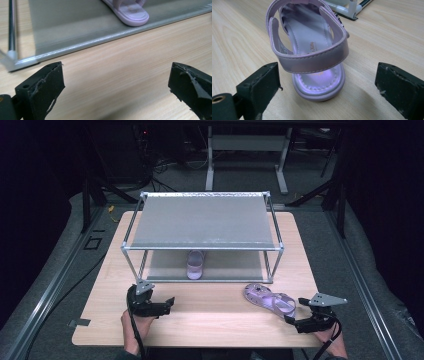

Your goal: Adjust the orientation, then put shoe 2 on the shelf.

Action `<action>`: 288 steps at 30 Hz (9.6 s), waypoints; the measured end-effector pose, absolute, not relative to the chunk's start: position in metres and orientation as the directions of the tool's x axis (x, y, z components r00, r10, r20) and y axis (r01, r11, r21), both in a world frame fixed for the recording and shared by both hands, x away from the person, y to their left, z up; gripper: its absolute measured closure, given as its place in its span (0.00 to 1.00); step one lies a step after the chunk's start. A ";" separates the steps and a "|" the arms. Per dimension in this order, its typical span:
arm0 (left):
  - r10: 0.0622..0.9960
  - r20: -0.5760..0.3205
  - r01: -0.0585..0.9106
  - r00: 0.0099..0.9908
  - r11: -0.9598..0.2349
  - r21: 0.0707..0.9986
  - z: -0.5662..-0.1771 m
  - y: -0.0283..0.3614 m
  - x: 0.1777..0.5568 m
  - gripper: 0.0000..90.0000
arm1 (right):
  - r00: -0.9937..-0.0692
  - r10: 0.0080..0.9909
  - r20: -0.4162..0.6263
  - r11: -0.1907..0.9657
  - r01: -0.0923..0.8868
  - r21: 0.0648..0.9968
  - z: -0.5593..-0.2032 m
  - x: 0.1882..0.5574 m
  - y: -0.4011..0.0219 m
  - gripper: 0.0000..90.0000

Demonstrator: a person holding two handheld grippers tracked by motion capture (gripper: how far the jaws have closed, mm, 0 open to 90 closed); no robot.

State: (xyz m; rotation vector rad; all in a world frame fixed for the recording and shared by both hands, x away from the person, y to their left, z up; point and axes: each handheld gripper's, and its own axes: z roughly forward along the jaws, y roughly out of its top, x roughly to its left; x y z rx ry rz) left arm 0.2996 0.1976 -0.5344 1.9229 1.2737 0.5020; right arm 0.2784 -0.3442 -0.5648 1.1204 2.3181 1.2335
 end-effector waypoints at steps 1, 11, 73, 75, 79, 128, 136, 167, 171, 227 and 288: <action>0.903 -0.085 0.602 0.422 -0.208 0.771 -0.534 0.200 0.298 0.00 | -0.667 0.738 0.096 0.340 0.492 0.801 -0.564 0.278 -0.344 0.06; 0.915 -0.095 0.617 0.393 -0.186 0.765 -0.544 0.220 0.283 0.00 | -0.694 0.719 0.027 0.404 0.450 0.796 -0.540 0.270 -0.329 0.04; 0.928 -0.014 0.646 0.372 -0.247 0.722 -0.574 0.236 0.275 0.00 | -0.309 0.946 -0.098 0.275 0.606 0.746 -0.550 0.240 -0.220 0.40; 0.929 -0.017 0.647 0.370 -0.244 0.722 -0.574 0.236 0.275 0.00 | -0.302 0.949 -0.095 0.269 0.611 0.745 -0.552 0.240 -0.219 0.40; 0.928 -0.010 0.649 0.373 -0.253 0.718 -0.574 0.236 0.277 0.00 | -0.305 0.948 -0.094 0.271 0.614 0.741 -0.557 0.240 -0.220 0.39; 0.931 -0.003 0.642 0.365 -0.250 0.725 -0.575 0.234 0.278 0.00 | -0.404 0.914 -0.043 0.284 0.560 0.778 -0.556 0.240 -0.227 0.42; 0.933 -0.003 0.642 0.360 -0.246 0.726 -0.576 0.234 0.278 0.00 | -0.312 0.950 -0.032 0.223 0.602 0.767 -0.550 0.235 -0.198 0.42; 0.934 -0.003 0.641 0.356 -0.242 0.728 -0.576 0.234 0.277 0.00 | -0.271 0.962 -0.014 0.181 0.601 0.778 -0.565 0.238 -0.174 0.41; 0.935 -0.004 0.640 0.355 -0.240 0.730 -0.576 0.234 0.277 0.00 | -0.281 0.960 0.001 0.173 0.594 0.786 -0.566 0.237 -0.176 0.42; 0.945 -0.007 0.652 0.327 -0.220 0.725 -0.575 0.235 0.279 0.01 | -0.349 0.937 -0.021 0.211 0.517 0.830 -0.525 0.343 -0.121 0.42; 0.952 -0.009 0.652 0.306 -0.203 0.730 -0.576 0.236 0.278 0.02 | -0.393 0.912 0.118 0.167 0.618 0.768 -0.533 0.377 -0.119 0.41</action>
